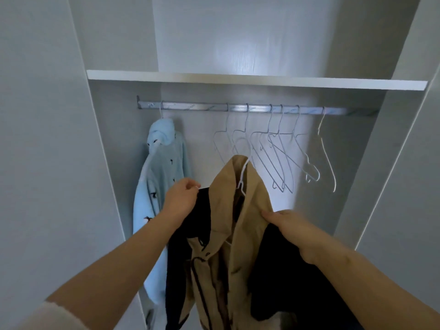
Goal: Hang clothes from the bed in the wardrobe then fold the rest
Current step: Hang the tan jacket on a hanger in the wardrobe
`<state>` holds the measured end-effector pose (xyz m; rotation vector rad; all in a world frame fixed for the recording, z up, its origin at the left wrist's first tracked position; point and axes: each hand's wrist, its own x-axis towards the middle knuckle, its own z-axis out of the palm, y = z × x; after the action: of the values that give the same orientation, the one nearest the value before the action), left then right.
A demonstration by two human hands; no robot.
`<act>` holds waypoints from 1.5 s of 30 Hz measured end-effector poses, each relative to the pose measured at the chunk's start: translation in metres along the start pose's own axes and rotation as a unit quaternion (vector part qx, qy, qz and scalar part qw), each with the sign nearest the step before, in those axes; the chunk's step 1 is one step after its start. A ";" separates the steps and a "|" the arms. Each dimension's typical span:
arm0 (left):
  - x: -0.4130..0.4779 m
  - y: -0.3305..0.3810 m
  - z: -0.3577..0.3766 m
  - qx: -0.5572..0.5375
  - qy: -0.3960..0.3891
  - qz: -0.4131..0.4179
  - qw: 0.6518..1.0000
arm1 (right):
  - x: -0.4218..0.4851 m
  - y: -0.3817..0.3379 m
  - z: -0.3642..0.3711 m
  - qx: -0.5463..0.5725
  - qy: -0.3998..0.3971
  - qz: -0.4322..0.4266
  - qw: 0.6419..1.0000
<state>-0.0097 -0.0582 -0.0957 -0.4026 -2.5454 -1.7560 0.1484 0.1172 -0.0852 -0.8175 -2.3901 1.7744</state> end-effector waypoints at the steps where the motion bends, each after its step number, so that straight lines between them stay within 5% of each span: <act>1: 0.002 0.000 0.000 -0.004 -0.003 -0.007 1.000 | 0.003 -0.002 0.006 0.007 -0.009 0.001 1.000; 14: 0.100 -0.014 -0.036 0.001 0.048 0.015 0.999 | 0.103 -0.086 0.087 0.144 -0.039 0.011 0.989; 26: 0.255 -0.004 -0.054 -0.058 0.004 0.048 0.997 | 0.242 -0.208 0.120 0.208 0.005 -0.036 0.977; 37: 0.300 -0.039 -0.034 -0.042 -0.005 0.017 0.999 | 0.316 -0.197 0.172 0.156 0.026 0.040 0.987; 45: 0.287 -0.052 -0.029 -0.048 -0.011 -0.009 0.999 | 0.325 -0.168 0.180 0.124 0.055 -0.009 0.991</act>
<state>-0.3026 -0.0459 -0.0856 -0.4053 -2.4954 -1.8957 -0.2565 0.0691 -0.0790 -0.8352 -2.0501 1.9150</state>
